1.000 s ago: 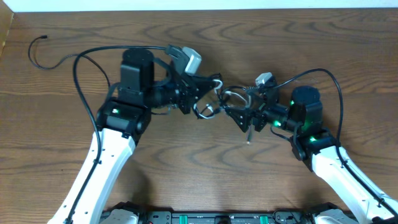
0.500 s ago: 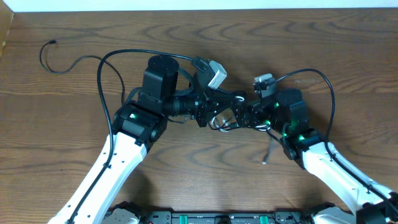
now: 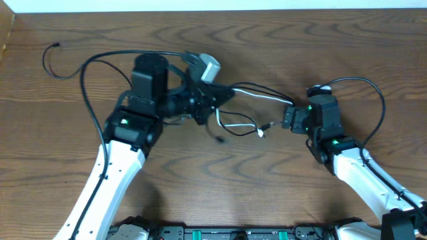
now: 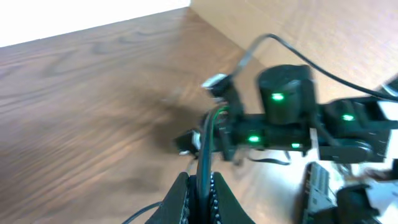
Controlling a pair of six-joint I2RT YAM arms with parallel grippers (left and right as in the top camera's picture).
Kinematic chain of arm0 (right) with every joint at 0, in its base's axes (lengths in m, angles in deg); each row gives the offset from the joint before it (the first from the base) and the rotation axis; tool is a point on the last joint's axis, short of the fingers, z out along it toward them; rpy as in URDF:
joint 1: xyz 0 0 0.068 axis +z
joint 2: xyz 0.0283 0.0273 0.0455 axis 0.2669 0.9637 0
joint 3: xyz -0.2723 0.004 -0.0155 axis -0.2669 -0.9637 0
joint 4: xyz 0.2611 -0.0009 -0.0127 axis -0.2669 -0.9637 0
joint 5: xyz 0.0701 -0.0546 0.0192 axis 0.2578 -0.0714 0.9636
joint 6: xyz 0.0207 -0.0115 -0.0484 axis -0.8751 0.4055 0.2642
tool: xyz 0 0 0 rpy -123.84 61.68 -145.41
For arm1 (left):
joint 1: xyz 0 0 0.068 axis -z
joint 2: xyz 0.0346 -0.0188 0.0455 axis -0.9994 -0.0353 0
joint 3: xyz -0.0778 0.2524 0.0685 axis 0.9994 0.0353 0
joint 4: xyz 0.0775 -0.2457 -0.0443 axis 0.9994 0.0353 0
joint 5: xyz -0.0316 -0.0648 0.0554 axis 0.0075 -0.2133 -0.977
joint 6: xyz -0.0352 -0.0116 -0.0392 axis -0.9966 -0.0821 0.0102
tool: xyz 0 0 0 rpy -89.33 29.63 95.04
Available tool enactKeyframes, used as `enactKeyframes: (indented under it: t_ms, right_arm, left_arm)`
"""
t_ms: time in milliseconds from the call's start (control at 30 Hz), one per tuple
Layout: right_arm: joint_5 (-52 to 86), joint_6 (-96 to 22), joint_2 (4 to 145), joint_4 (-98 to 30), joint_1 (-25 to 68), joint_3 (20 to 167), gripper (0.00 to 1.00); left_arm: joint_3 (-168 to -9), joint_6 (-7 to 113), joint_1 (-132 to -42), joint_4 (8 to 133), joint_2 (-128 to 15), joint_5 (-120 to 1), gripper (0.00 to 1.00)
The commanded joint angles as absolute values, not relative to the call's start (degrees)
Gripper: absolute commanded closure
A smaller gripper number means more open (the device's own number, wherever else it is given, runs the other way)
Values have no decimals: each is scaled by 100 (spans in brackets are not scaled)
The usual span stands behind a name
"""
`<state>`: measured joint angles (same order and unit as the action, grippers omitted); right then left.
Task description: Untangle cables
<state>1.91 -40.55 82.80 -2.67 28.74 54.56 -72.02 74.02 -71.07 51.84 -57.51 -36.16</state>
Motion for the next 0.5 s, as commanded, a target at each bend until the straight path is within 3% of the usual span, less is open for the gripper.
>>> enactKeyframes:
  t_ms: [0,467]
  right_arm:
    - [-163,-4348,8313,-416,2592,5451,1]
    - [-111,-4348,8313,-479,2445,5451,1]
  left_arm:
    - [-7221,7431,-7584,5206,-5498,-3988,93]
    - [-7221,6817,-8838,5438,-5498,-5098,92]
